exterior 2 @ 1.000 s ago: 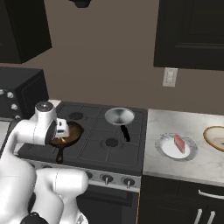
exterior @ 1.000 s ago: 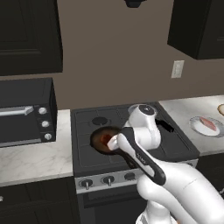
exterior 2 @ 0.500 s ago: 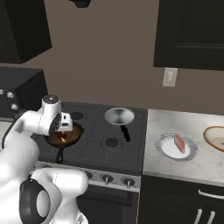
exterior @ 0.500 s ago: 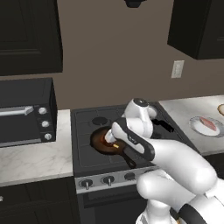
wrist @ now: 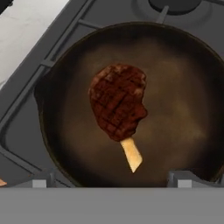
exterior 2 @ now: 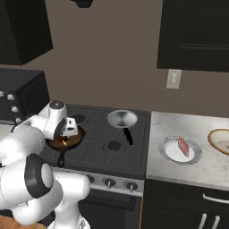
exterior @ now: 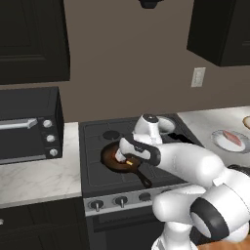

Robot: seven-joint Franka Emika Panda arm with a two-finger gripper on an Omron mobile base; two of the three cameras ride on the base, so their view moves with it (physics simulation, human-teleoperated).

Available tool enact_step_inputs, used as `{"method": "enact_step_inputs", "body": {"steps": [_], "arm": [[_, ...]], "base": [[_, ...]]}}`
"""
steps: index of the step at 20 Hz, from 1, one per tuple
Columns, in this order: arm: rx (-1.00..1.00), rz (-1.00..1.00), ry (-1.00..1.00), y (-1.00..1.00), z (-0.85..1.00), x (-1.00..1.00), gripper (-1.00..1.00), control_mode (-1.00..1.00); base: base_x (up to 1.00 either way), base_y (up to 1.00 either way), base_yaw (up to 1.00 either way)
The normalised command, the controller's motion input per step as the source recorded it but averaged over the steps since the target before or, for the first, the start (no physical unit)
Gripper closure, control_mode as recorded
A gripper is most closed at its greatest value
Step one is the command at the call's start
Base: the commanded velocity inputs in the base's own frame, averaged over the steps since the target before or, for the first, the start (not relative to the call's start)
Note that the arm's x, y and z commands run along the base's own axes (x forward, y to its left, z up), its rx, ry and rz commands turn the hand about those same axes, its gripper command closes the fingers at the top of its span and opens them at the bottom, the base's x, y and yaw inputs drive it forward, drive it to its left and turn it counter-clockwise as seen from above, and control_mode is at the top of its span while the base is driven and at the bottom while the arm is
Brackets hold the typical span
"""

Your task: Place one of the steaks on the plate and the other in the bowl. Then place the bowl in the fridge.

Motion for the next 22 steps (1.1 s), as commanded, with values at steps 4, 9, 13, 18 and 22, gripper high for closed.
{"method": "enact_step_inputs", "body": {"steps": [4, 9, 13, 18, 22], "arm": [[0.0, 0.01, 0.0, 0.02, -0.14, 0.37, -1.0, -1.0], [0.0, 0.01, 0.01, 0.06, -0.08, 0.36, -1.0, -1.0], [0.0, 0.01, 0.04, 0.14, -0.2, 0.22, -1.0, -1.0], [-0.03, 0.01, 0.01, 0.24, -0.31, 0.02, -1.0, -1.0], [-0.03, 0.0, 0.0, 0.21, -0.31, 0.02, -1.0, -1.0]], "base": [[0.0, 0.0, 0.0], [0.0, 0.0, 0.0], [0.0, 0.0, 0.0], [0.0, 0.0, 0.0], [0.0, 0.0, 0.0]]}}
